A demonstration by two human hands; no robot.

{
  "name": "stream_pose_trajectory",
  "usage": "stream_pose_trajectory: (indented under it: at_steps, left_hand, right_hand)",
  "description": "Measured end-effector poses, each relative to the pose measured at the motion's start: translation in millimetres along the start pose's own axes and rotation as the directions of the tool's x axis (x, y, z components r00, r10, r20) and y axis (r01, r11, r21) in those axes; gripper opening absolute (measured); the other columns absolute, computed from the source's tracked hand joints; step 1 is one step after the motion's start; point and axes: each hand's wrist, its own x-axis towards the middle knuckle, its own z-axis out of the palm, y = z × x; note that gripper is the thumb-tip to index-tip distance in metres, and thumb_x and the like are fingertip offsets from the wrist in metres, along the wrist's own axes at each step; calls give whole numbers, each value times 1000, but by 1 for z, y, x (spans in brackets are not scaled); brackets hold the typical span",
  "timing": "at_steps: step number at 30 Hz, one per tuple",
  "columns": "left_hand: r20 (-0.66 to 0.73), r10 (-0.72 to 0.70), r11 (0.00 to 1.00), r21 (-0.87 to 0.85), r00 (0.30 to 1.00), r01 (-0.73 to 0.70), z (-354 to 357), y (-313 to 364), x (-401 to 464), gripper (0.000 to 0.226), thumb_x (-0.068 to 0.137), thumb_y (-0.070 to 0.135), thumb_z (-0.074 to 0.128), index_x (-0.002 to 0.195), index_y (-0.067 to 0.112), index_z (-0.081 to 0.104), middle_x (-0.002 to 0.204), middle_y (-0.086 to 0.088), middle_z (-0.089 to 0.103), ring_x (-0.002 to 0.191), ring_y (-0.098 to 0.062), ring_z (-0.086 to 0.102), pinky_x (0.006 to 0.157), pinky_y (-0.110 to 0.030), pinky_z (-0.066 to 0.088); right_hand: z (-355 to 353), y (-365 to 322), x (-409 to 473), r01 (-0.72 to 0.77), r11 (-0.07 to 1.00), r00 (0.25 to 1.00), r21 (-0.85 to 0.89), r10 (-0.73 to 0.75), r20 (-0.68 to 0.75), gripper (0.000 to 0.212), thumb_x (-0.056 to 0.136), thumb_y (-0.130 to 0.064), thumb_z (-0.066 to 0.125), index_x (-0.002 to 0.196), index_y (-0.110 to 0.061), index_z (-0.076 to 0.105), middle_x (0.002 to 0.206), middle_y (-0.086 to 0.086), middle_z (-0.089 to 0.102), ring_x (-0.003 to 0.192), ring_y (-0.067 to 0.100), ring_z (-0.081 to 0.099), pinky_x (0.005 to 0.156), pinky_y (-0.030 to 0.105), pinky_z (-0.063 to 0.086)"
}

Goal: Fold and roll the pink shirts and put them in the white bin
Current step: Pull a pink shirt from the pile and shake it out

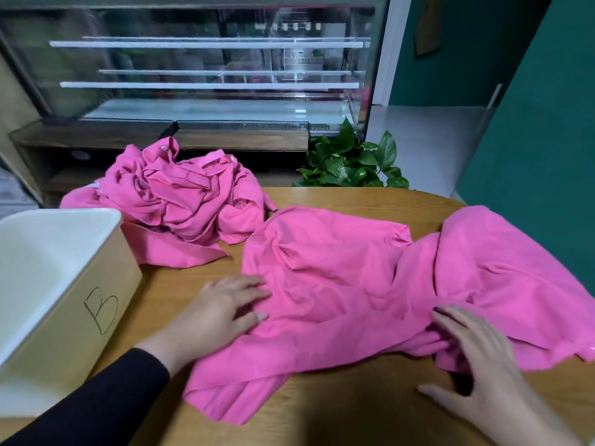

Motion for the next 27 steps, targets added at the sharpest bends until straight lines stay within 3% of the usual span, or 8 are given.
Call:
stream_pose_trajectory:
  at_steps: [4, 7, 11, 16, 18, 20, 23, 27]
  left_hand:
    - [43, -40, 998, 49, 998, 38, 36, 4, -14, 81, 85, 84, 10, 148, 43, 40, 159, 23, 21, 147, 3, 10, 124, -43, 11]
    - [-17, -46, 997, -59, 999, 45, 44, 16, -18, 75, 87, 82, 15, 147, 45, 41, 159, 25, 25, 148, 5, 12, 125, -35, 6]
    - [-96, -60, 969, -246, 994, 35, 43, 14, -31, 65, 88, 78, 37, 143, 46, 45, 152, 23, 39, 143, 9, 24, 123, -33, 17]
    - [-162, -55, 944, -329, 985, -1, 40, 14, -41, 35, 95, 28, 53, 127, 43, 51, 145, 29, 45, 137, 8, 37, 116, -34, 31]
    - [-95, 66, 982, -169, 993, -82, 45, 18, -40, 48, 94, 28, 49, 139, 45, 44, 150, 27, 40, 143, 9, 26, 121, -34, 20]
    - [5, 124, 991, -60, 992, -123, 46, 25, -36, 58, 94, 52, 45, 150, 46, 30, 156, 25, 32, 147, 8, 16, 124, -35, 8]
    - [9, 92, 996, -16, 996, -92, 50, 39, -29, 64, 90, 64, 43, 151, 47, 30, 156, 18, 32, 147, 1, 19, 125, -41, 8]
    - [-165, 66, 941, -319, 984, -117, 45, 56, -8, 27, 97, 34, 51, 116, 28, 70, 128, 9, 59, 121, -6, 52, 111, -39, 38]
  right_hand:
    - [3, -46, 24, 26, 1000, 999, -3, -26, 43, 96, 70, -75, 61, 152, -46, 22, 153, -27, 26, 146, -3, 17, 119, 35, 10]
    - [23, -66, 39, 91, 992, 982, -92, -75, 173, 85, 76, -67, 66, 149, -44, 29, 144, -26, 42, 140, 0, 35, 121, 42, 9]
    - [42, -60, 38, 91, 975, 994, -202, -76, 84, 44, 68, -24, 88, 106, -31, 66, 92, -8, 68, 88, 22, 68, 87, 43, 41]
    - [19, -36, 29, -258, 942, 966, -215, 249, -70, 24, 77, -11, 78, 80, -21, 57, 66, 9, 67, 61, 34, 67, 55, 43, 52]
    - [16, -36, 26, -250, 944, 967, -214, 253, -14, 25, 81, -21, 75, 101, -24, 60, 89, 7, 72, 80, 31, 70, 66, 45, 55]
    - [17, -44, 23, -136, 971, 977, -197, 165, 136, 58, 77, -34, 74, 130, -33, 51, 126, -3, 60, 115, 22, 58, 90, 47, 49]
    - [16, -67, 21, 96, 975, 971, -202, -47, 234, 80, 61, -47, 66, 138, -41, 44, 137, -11, 47, 129, 12, 42, 109, 46, 30]
    - [25, -86, 27, 112, 985, 987, -133, -95, 129, 30, 74, -35, 60, 105, -35, 60, 109, -10, 65, 103, 19, 65, 94, 43, 41]
